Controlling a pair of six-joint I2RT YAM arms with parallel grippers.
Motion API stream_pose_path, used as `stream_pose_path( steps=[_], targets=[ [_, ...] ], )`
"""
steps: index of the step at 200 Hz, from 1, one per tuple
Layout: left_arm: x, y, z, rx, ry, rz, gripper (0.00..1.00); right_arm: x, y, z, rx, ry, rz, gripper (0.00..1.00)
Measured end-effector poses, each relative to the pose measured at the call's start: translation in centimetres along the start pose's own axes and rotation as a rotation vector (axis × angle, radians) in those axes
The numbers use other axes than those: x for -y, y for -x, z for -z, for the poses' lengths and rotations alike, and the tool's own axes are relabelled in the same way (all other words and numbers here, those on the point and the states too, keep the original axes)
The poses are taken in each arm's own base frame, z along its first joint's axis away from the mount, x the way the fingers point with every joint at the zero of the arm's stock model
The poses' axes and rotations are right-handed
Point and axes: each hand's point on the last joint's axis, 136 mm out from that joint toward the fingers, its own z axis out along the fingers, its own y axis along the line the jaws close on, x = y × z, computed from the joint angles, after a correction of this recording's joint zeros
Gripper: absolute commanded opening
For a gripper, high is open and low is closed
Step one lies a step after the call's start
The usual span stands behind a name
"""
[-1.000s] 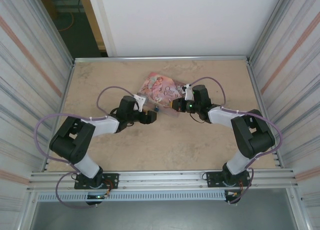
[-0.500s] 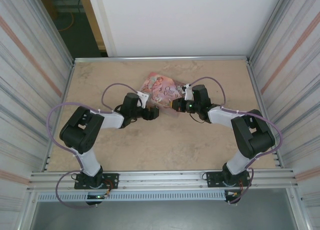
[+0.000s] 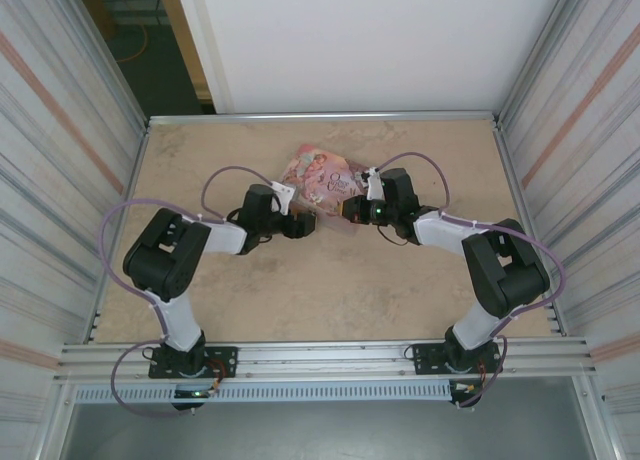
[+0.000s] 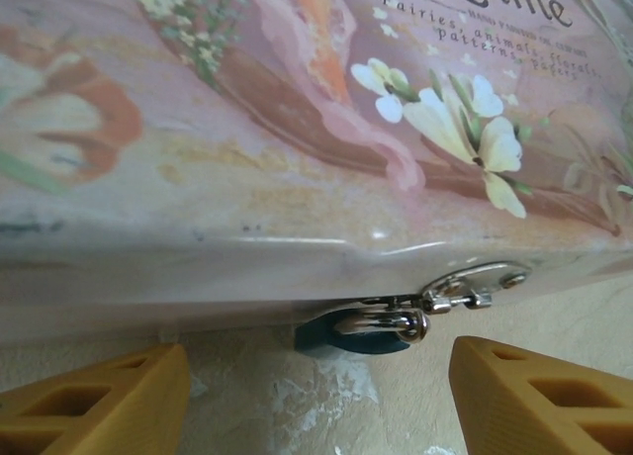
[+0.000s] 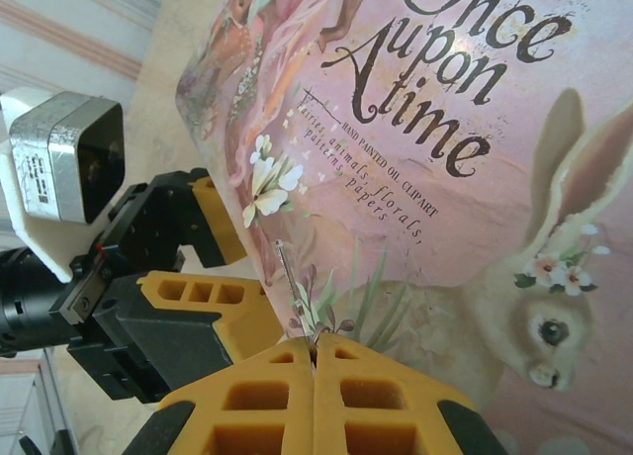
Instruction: Unlock the padlock with the key
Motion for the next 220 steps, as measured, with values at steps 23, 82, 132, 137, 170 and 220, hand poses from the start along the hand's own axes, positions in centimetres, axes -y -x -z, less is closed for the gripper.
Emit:
stream_pose_path(
  steps=[23, 82, 132, 137, 170, 220],
  targets=[
    [0.2, 0.2, -0.3, 0.004, -0.014, -0.002, 0.69, 0.0, -0.1, -0.1, -0.003, -0.005, 0.001, 0.0],
    [0.1, 0.5, -0.7, 0.008, -0.026, 0.004, 0.64, -0.2, -0.2, -0.1, -0.009, -0.006, 0.0, 0.0],
    [0.6, 0.6, -1.0, 0.003, -0.045, 0.0, 0.56, -0.3, -0.2, -0.2, -0.011, -0.007, 0.005, 0.0],
    [0.6, 0.6, -1.0, 0.002, -0.047, -0.001, 0.56, -0.3, -0.2, -0.2, -0.012, -0.007, 0.005, 0.0],
    [1.2, 0.5, -1.5, -0.011, -0.055, -0.006, 0.53, -0.3, -0.3, -0.2, -0.013, -0.008, 0.005, 0.0],
    [1.2, 0.6, -1.9, -0.022, -0.056, -0.004, 0.46, -0.4, -0.4, -0.2, -0.018, -0.008, 0.005, 0.0]
  ],
)
